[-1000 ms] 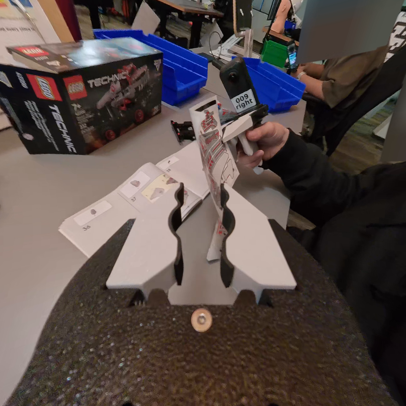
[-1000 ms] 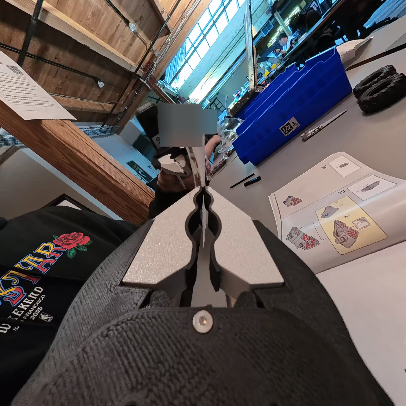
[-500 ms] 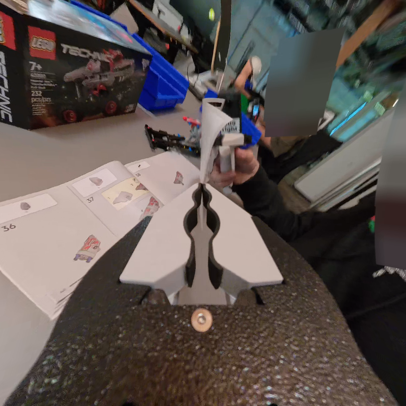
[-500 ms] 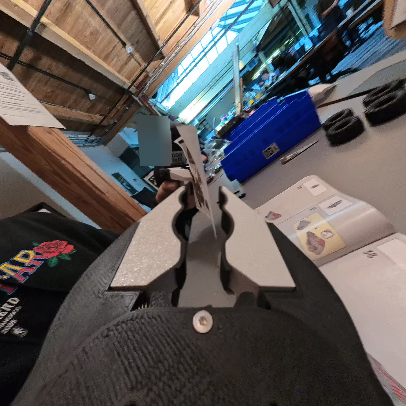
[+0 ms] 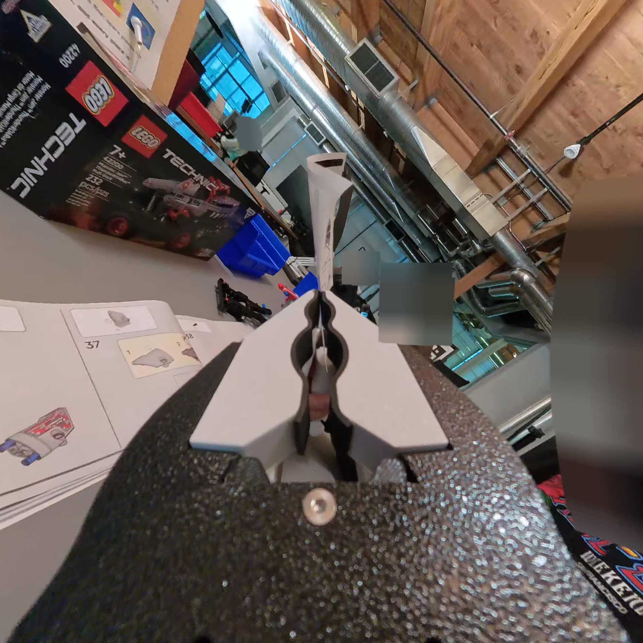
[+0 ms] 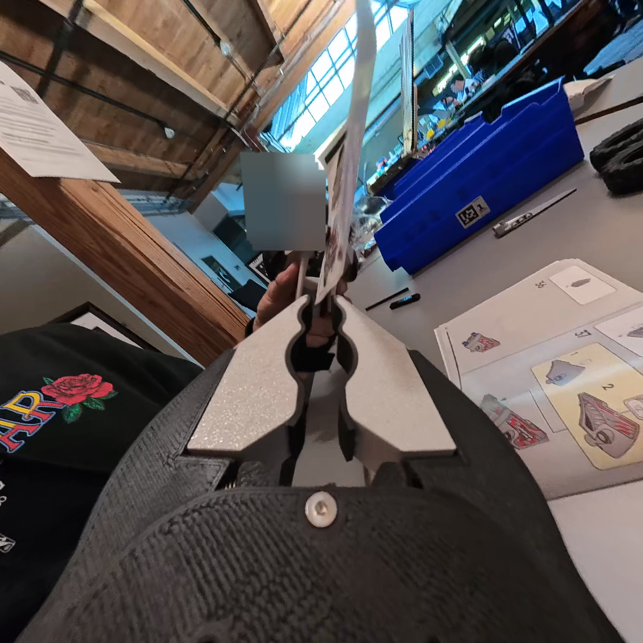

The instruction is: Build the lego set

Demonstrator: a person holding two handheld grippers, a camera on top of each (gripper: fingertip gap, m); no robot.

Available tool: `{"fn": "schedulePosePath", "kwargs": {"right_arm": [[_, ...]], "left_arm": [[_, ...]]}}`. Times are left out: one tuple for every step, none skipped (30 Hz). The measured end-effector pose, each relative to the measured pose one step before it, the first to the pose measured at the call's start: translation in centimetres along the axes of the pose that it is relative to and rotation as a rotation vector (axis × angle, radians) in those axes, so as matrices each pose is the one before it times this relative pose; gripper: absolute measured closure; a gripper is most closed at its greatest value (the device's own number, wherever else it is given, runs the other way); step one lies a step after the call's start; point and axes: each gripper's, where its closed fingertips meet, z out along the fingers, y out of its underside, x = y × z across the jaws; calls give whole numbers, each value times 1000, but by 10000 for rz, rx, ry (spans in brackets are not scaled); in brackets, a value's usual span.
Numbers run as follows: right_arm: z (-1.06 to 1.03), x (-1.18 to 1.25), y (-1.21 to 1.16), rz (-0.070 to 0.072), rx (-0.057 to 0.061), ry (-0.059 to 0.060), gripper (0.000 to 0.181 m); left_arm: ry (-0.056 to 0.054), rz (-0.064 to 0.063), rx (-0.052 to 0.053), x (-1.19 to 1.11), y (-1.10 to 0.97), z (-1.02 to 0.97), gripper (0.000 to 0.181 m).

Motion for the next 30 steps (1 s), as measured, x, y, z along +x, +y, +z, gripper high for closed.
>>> {"fn": "schedulePosePath", "kwargs": {"right_arm": [[-153, -109, -433, 39, 253, -91, 170], [-290, -46, -576, 11, 295, -11, 171], [-340, 132, -638, -26, 317, 134, 175], [-317, 193, -603, -66, 305, 173, 175], [-240, 126, -433, -64, 219, 119, 175], [-175, 204, -224, -35, 76, 150, 174], [-106, 216, 15, -55, -59, 159, 172], [-51, 118, 108, -102, -117, 79, 169], [-37, 46, 72, -88, -77, 32, 169], [-30, 9, -62, -92, 18, 8, 168], [-45, -111, -134, -144, 87, -58, 167], [-43, -121, -116, -118, 74, -53, 170], [-52, -33, -37, -88, 11, -2, 173], [-33, -45, 12, -136, -33, -12, 176], [-5, -49, 27, -190, -36, -5, 178], [-13, -17, 7, -184, -16, 25, 179], [-2, -59, -49, -174, 11, -1, 175], [12, -211, -121, -192, 65, -93, 168], [4, -264, -95, -236, 76, -114, 162], [-2, -60, 78, -248, -32, 23, 160], [28, 81, 119, -197, -77, 110, 157], [46, 75, 7, -101, -16, 91, 152], [38, -5, -86, 4, 43, 9, 155], [-1, -12, -113, 115, 70, -36, 162], [-12, 5, -113, 177, 108, -84, 168], [4, -81, -70, 201, 126, -161, 175], [20, 93, -10, 207, 94, -56, 181], [31, 110, -10, 141, 82, -20, 181], [72, -89, -18, 86, 96, -111, 181], [89, -182, 5, 70, 67, -143, 181]], "left_arm": [[-24, 43, -110, -31, 117, 39, 181], [-54, 109, -83, -75, 42, 26, 181], [-30, 132, -105, -21, 13, 41, 181], [11, 120, -139, 51, 38, 83, 181], [6, 106, -122, 44, -21, 123, 181], [-13, 108, -99, 17, -63, 167, 181], [12, 111, -102, 58, -90, 193, 181], [38, 92, -98, 109, -100, 245, 181], [39, 89, -104, 118, -108, 269, 181], [53, 120, -155, 151, -31, 308, 181], [51, 141, -206, 124, 55, 332, 181], [16, 129, -191, 47, 44, 327, 181], [13, 110, -155, 35, 15, 289, 181], [17, 101, -148, 20, 28, 273, 181], [-16, 94, -132, -47, 15, 235, 181], [-56, 103, -103, -106, -7, 191, 181], [-76, 118, -79, -140, -44, 142, 181], [-67, 111, -84, -135, -26, 100, 181], [-65, 93, -116, -130, 21, 68, 181], [-74, 107, -147, -100, 67, 37, 181], [-55, 150, -141, -32, 62, 22, 181], [-20, 142, -114, 34, 17, -3, 181], [4, 93, -80, 51, -31, -38, 181], [27, 56, -54, 70, -70, -48, 181], [30, 43, -48, 34, -76, -66, 181], [6, 28, -42, -39, -96, -78, 181], [-8, 6, -26, -76, -103, -92, 181], [0, -12, -25, -65, -90, -77, 181], [18, -18, -30, -29, -41, -51, 181], [3, -14, -36, -43, -16, -31, 181]]}}
